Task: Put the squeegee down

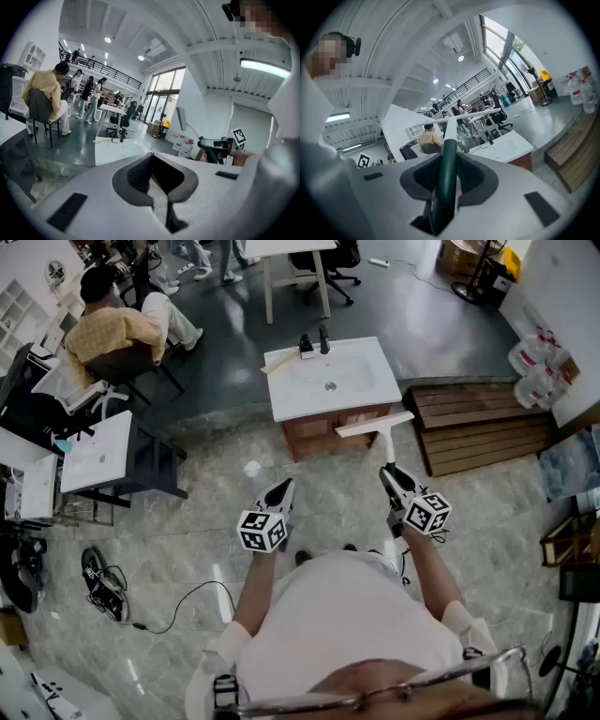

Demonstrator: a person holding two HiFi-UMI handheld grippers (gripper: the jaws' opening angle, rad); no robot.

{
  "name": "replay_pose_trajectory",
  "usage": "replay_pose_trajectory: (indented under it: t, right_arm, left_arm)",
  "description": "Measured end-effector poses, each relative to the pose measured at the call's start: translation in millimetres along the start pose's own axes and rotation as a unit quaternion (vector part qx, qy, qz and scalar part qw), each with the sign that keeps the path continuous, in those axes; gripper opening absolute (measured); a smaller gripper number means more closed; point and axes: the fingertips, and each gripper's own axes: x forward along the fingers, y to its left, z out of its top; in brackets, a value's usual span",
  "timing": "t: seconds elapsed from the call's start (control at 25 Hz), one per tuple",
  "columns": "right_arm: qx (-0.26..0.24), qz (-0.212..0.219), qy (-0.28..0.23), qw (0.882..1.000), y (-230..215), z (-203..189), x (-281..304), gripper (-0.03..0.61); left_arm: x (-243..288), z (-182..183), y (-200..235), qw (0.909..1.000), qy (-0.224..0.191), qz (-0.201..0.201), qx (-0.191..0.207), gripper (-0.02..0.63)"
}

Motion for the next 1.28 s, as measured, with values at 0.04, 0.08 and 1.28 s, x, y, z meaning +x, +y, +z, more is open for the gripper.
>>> replay_pose_trajectory:
  t: [0.04,0.08,1.28]
  right_arm:
    - [0.000,0.000,0.000,1.000,-0.4,-0.4,-0.6,0.100]
    - [0.000,0.001,-0.001,1.000,-0.6,-0.7,-1.2,0.100]
    - [0.016,0.039,0.018,0.999,-35.5,3.6,-15.0,0.100]
  left_arm:
    - [0.2,-0.9,-0.4,1.0000,0.000,0.000,0.000,0.005]
    - [0.3,-1.8,-0.9,1.0000,0.000,0.000,0.000,0.005]
    - [18.4,-22.1,-33.5,0.9991,0.017,0.037,-0.009,0.005]
